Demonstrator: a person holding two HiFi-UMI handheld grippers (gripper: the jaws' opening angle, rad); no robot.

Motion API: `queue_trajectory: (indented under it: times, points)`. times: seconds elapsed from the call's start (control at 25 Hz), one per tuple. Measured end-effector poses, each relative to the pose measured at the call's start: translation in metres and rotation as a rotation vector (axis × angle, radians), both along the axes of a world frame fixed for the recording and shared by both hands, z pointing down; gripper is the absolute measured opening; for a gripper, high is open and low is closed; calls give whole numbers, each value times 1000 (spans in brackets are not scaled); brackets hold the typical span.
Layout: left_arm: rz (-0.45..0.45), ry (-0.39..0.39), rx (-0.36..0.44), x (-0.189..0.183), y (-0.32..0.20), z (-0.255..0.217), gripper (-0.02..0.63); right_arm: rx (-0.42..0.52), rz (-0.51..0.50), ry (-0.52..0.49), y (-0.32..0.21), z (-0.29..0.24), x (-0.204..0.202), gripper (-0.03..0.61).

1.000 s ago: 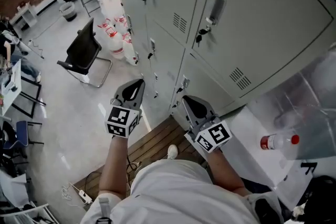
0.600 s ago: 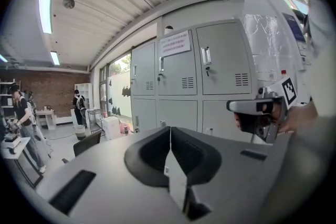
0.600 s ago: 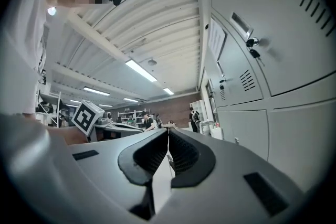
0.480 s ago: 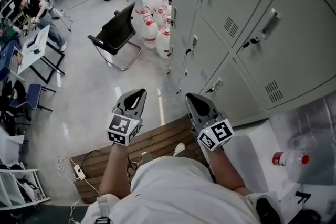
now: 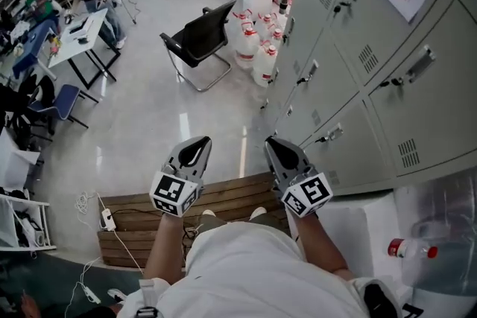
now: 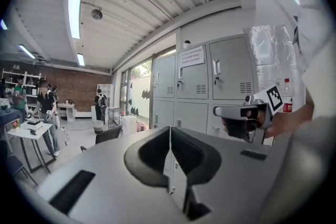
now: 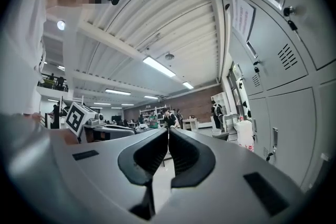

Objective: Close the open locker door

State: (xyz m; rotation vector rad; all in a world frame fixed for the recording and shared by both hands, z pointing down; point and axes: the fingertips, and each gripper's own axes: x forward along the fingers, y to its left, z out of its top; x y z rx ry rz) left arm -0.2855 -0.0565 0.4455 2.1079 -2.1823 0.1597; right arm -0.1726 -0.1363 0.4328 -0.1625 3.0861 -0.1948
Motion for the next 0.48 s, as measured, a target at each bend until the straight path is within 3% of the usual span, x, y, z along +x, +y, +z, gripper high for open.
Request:
queue_trajectory:
  times: [0.48]
  points:
    - [-52, 39, 1, -9, 37, 15, 9, 21, -92, 86, 30, 24, -27, 21]
